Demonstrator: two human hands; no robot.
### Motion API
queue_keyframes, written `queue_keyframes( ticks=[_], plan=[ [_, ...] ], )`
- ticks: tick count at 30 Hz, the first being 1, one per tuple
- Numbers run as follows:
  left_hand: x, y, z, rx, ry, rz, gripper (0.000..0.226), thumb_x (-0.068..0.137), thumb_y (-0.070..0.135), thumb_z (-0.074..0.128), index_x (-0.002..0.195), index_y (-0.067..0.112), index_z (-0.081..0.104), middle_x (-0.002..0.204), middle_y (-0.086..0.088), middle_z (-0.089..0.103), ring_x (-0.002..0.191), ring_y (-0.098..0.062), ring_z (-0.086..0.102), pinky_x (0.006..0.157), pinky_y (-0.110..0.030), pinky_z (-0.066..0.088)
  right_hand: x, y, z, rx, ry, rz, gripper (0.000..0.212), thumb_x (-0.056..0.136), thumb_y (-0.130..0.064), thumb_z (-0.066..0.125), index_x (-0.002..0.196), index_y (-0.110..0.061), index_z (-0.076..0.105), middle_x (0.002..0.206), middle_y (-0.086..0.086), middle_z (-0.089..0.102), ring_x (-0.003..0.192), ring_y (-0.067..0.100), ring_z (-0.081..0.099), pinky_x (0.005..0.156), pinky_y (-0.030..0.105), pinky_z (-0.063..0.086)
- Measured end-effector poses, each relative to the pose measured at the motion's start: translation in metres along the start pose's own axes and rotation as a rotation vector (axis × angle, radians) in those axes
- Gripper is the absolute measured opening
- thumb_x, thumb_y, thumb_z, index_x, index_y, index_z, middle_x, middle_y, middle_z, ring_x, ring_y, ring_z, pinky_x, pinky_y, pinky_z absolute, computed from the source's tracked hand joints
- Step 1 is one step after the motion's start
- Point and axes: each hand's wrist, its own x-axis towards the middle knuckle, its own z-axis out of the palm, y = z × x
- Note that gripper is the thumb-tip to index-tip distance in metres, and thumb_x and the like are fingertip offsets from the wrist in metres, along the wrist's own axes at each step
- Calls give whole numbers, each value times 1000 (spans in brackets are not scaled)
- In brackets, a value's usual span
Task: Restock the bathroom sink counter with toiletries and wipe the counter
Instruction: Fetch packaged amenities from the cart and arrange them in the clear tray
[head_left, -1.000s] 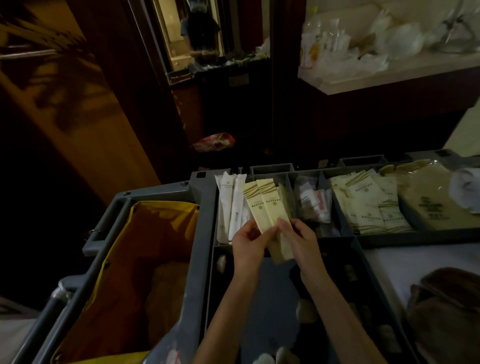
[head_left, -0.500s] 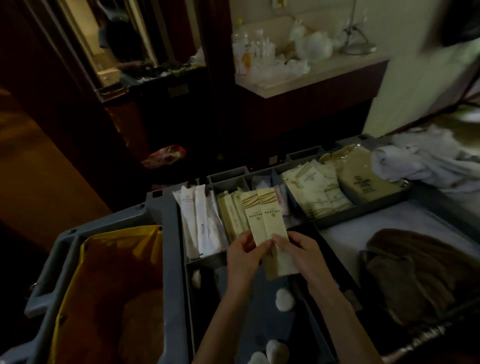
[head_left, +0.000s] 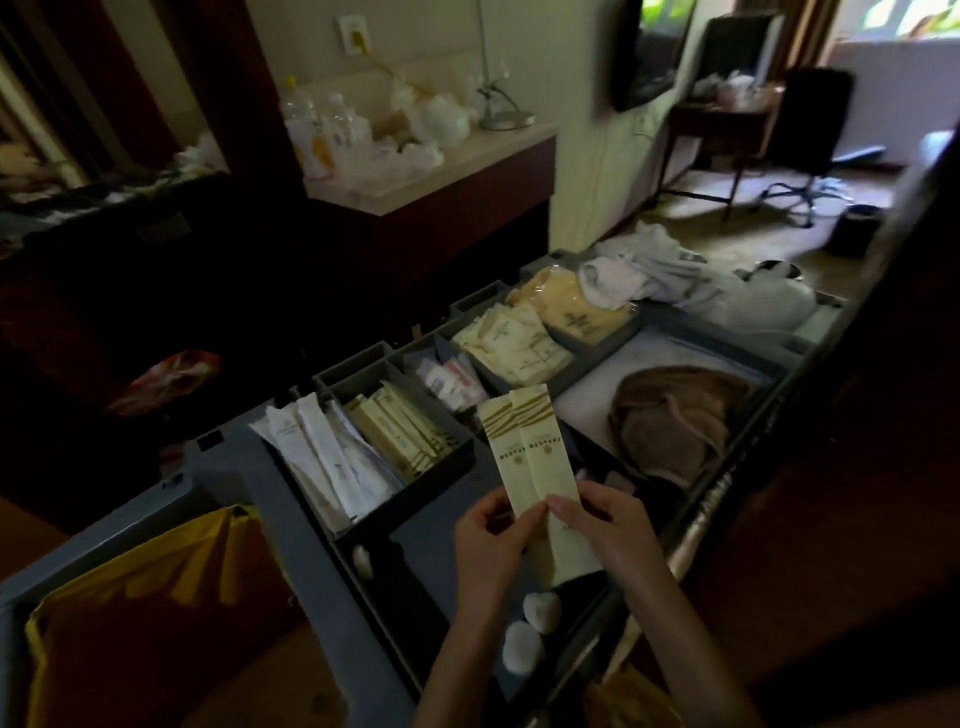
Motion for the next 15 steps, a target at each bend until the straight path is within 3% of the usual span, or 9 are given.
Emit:
queue_keyframes(
  ticks=[4,9,12,15],
  plan=[
    [-32,-12,16,-10,-126,-57,14,86,6,68,92,19,69,90,5,73,80,-6,70,67,-21,56,-42,17,-20,45,136,49,9,84,-16,71,91,-21,73,88,-1,75,82,14,72,71,30,58],
    [-72,-31,38,-5,-333,-164,17,85,10,69,102,9,71,95,-7,74,89,-26,71,80,-45,58,-104,39,-46,158,292,95,15,88,-18,67,102,-16,70,97,-1,73,86,14,71,65,22,55],
    [-89,-39,49,34,-425,-174,13,83,11,71,96,9,72,88,-8,75,85,-25,72,74,-37,59,-128,53,-61,85,409,89,14,89,-13,64,102,-11,69,100,3,71,83,10,69,59,15,51],
    [-103,-37,63,53,-535,-201,14,87,8,66,99,7,72,92,-6,75,87,-23,72,75,-34,59,-147,56,-82,67,429,99,12,91,-15,62,100,-16,69,97,0,73,78,10,71,58,17,53]
  ],
)
